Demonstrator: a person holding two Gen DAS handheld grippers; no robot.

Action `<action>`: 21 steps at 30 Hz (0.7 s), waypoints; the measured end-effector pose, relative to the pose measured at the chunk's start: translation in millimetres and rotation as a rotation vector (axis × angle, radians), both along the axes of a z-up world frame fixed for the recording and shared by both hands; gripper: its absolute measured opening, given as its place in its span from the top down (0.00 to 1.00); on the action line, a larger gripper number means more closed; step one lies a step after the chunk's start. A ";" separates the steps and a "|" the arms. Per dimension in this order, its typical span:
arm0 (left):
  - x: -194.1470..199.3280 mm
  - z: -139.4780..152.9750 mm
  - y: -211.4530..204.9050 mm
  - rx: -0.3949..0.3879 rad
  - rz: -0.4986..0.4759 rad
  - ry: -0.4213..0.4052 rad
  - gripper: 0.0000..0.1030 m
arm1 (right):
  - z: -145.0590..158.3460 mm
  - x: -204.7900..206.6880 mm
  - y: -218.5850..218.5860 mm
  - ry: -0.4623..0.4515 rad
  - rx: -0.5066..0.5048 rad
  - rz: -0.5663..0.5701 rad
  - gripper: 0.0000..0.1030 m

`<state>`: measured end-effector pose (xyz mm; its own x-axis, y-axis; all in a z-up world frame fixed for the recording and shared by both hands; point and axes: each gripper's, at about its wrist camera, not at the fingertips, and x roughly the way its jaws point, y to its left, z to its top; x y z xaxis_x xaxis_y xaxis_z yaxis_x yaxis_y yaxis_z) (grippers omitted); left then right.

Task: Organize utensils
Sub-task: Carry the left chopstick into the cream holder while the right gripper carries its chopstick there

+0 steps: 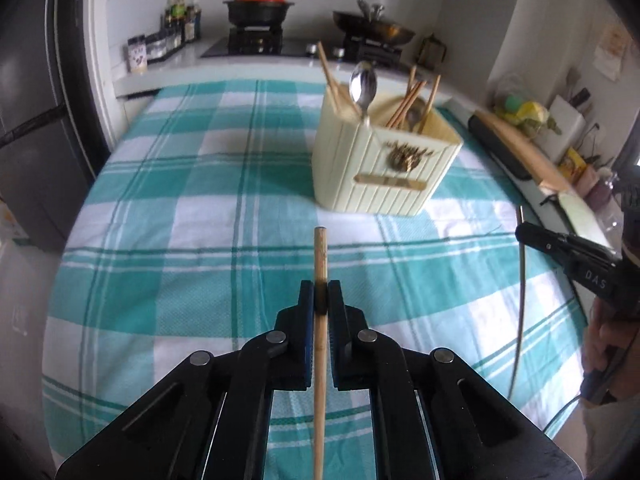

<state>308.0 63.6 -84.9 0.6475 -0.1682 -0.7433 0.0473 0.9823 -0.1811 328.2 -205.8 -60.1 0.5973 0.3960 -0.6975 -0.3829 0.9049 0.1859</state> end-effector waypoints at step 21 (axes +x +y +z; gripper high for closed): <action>58.6 205.1 -8.3 -0.070 -0.007 -0.429 0.96 | 193.3 53.2 25.3 -0.565 0.124 -0.021 0.94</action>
<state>366.6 55.3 120.2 0.8941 -0.2136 -0.3938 0.1390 0.9679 -0.2094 381.5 -180.5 133.2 0.8721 0.4387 -0.2167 -0.4360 0.8978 0.0629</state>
